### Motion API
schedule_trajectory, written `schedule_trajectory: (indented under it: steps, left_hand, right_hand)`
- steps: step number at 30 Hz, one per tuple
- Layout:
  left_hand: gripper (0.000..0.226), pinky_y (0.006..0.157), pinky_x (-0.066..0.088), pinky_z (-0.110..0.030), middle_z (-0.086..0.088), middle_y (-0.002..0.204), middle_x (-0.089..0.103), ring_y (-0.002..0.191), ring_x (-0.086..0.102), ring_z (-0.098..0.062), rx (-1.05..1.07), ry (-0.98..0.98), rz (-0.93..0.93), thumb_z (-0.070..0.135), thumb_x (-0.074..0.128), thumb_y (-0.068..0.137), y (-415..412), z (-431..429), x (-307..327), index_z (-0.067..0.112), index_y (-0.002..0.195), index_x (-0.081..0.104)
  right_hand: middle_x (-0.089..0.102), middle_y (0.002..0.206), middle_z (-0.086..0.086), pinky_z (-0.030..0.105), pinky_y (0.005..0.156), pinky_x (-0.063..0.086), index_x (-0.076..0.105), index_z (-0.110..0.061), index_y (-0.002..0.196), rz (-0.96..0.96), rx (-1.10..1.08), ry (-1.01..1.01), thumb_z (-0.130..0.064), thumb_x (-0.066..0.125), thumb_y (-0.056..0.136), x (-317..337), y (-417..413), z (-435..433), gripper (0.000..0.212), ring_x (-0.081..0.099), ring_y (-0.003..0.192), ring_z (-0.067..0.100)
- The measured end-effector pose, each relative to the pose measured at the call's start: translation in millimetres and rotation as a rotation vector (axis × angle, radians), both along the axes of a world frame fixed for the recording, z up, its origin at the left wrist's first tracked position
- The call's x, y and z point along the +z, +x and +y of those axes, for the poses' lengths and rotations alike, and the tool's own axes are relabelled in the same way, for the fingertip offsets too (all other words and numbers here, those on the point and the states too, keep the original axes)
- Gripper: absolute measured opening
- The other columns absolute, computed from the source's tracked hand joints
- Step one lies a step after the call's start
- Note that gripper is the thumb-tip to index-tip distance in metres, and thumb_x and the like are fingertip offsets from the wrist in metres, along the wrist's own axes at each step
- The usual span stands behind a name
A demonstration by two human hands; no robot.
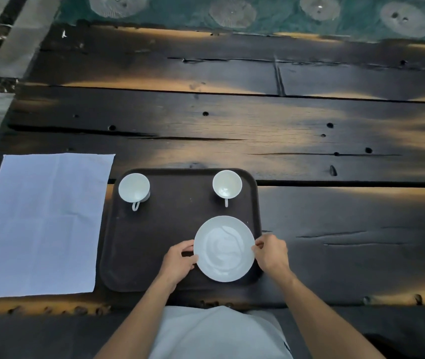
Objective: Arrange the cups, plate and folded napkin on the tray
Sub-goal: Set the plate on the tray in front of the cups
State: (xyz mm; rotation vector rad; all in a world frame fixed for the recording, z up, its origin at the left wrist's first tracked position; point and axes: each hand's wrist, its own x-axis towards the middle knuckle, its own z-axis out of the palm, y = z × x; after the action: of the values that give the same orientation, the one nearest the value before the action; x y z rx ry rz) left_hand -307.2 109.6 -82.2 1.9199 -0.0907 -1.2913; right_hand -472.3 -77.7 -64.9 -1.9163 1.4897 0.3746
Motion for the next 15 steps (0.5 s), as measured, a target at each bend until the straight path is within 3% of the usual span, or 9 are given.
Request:
schedule_trajectory:
  steps: [5, 9, 15]
  left_hand:
    - [0.048, 0.081, 0.059, -0.032, 0.006, 0.11, 0.069, 0.103, 0.067, -0.017, -0.062, 0.012, -0.007, 0.009, 0.064, 0.093, -1, 3, -1, 0.042, 0.128, 0.065]
    - [0.06, 0.092, 0.052, -0.038, 0.005, 0.107, 0.069, 0.093, 0.061, -0.012, -0.137, 0.03, -0.023, 0.019, 0.062, 0.09, -6, 9, -6, 0.055, 0.137, 0.053]
    - [0.057, 0.095, 0.054, -0.038, 0.011, 0.113, 0.064, 0.102, 0.063, -0.015, -0.118, 0.075, -0.082, 0.023, 0.062, 0.093, -21, 12, -3, 0.041, 0.145, 0.05]
  right_hand:
    - [0.067, 0.071, 0.007, 0.03, 0.061, 0.043, 0.07, -0.012, 0.076, -0.011, -0.042, -0.012, -0.012, 0.051, 0.083, -5, -3, 5, 0.019, 0.056, 0.072, 0.031]
    - [0.07, 0.078, 0.008, 0.032, 0.066, 0.047, 0.07, -0.012, 0.083, -0.015, -0.044, -0.048, -0.017, 0.054, 0.088, -10, -5, 8, 0.017, 0.06, 0.078, 0.032]
    - [0.068, 0.075, 0.009, 0.037, 0.069, 0.051, 0.064, -0.007, 0.083, 0.004, 0.053, -0.121, -0.018, 0.052, 0.089, -11, -12, 12, 0.018, 0.059, 0.077, 0.035]
